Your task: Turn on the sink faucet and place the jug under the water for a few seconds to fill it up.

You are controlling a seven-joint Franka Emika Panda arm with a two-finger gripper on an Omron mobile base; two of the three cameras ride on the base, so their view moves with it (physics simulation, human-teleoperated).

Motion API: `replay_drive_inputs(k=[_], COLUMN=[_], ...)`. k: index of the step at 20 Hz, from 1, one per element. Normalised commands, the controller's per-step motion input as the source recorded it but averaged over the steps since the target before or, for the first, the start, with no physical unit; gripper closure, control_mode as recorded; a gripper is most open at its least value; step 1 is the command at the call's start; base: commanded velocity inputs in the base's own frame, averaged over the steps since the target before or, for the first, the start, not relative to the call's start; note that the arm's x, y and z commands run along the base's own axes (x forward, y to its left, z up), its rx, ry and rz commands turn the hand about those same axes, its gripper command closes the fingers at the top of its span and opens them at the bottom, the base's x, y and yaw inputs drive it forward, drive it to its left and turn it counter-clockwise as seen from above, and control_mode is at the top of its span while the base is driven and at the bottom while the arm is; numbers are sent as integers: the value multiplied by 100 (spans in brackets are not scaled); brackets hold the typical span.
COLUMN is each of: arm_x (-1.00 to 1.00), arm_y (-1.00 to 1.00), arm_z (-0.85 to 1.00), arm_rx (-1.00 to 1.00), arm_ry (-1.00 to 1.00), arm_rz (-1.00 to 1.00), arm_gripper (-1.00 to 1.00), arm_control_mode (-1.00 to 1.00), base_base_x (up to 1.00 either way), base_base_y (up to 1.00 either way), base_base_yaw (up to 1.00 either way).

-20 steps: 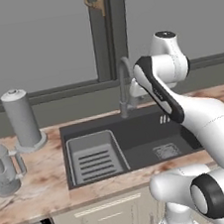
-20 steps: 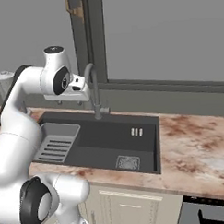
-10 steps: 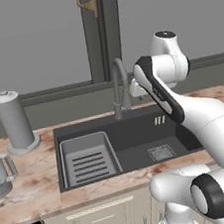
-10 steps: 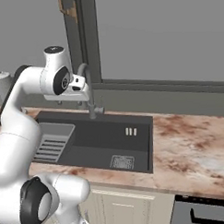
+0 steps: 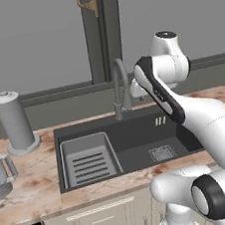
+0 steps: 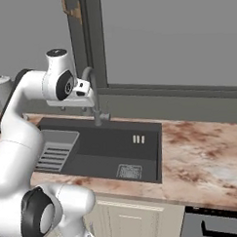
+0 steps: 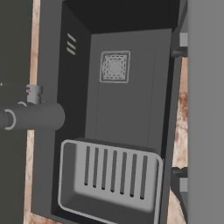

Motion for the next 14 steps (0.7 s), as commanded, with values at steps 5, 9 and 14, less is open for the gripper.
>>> replay_drive_inputs(k=[5, 9, 14], arm_x=[0, 2, 31], arm_y=[-43, -94, -66], arm_z=[-19, -36, -49], arm_rx=[0, 5, 5], arm_ry=[-32, -62, -33], arm_rz=[5, 33, 30], arm_gripper=[-100, -100, -100], arm_control_mode=[-100, -100, -100], base_base_x=[0, 0, 0], base_base_y=[0, 0, 0], base_base_yaw=[0, 0, 0])
